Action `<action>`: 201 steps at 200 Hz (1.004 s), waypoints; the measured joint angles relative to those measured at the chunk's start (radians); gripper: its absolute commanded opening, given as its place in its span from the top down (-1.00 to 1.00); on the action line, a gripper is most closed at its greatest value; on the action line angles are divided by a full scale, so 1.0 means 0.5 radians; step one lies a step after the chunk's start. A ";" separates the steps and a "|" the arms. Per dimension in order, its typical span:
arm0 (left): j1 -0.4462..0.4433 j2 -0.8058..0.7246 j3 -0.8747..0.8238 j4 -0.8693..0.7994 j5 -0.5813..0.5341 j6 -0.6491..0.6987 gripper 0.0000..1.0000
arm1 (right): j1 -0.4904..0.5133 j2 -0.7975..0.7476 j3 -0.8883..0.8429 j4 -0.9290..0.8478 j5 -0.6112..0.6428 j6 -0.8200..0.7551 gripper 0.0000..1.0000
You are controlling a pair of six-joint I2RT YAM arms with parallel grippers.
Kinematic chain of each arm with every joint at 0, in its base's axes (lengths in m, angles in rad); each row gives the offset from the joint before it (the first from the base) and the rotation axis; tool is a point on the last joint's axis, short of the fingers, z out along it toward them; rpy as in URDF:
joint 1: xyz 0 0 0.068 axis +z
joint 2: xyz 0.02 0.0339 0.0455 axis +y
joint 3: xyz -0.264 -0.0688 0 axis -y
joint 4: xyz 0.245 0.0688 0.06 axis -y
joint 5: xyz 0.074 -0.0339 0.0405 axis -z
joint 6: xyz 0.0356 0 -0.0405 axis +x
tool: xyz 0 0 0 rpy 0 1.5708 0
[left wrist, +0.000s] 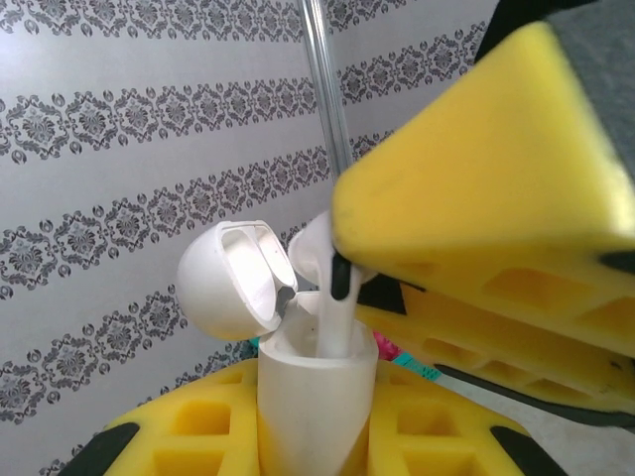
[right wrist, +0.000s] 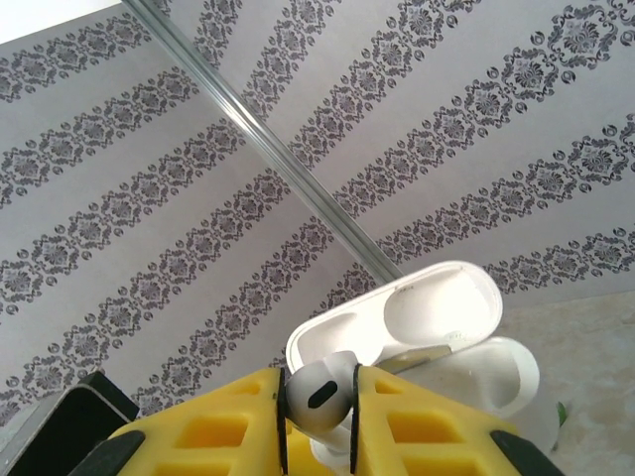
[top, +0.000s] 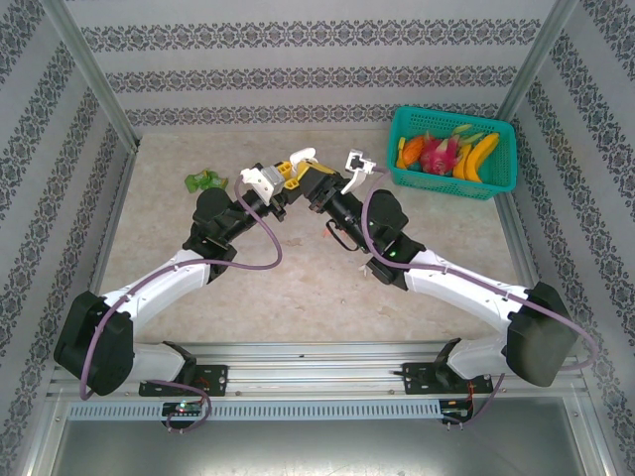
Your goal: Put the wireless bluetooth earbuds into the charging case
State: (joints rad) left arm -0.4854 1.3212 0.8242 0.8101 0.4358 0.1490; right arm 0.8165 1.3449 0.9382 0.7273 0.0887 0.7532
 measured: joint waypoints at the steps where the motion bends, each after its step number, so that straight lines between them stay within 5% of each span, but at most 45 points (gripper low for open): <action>1: 0.000 0.000 0.000 -0.002 0.000 0.000 1.00 | 0.000 0.000 0.000 0.000 0.000 0.000 0.57; 201: 0.000 0.002 -0.063 -0.034 -0.049 -0.117 1.00 | 0.024 0.026 -0.034 -0.041 0.070 -0.023 0.28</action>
State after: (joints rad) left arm -0.4854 1.3224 0.7929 0.7933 0.4114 0.0902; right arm 0.8288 1.3579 0.9211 0.7067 0.1238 0.7418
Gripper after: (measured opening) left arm 0.212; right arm 0.360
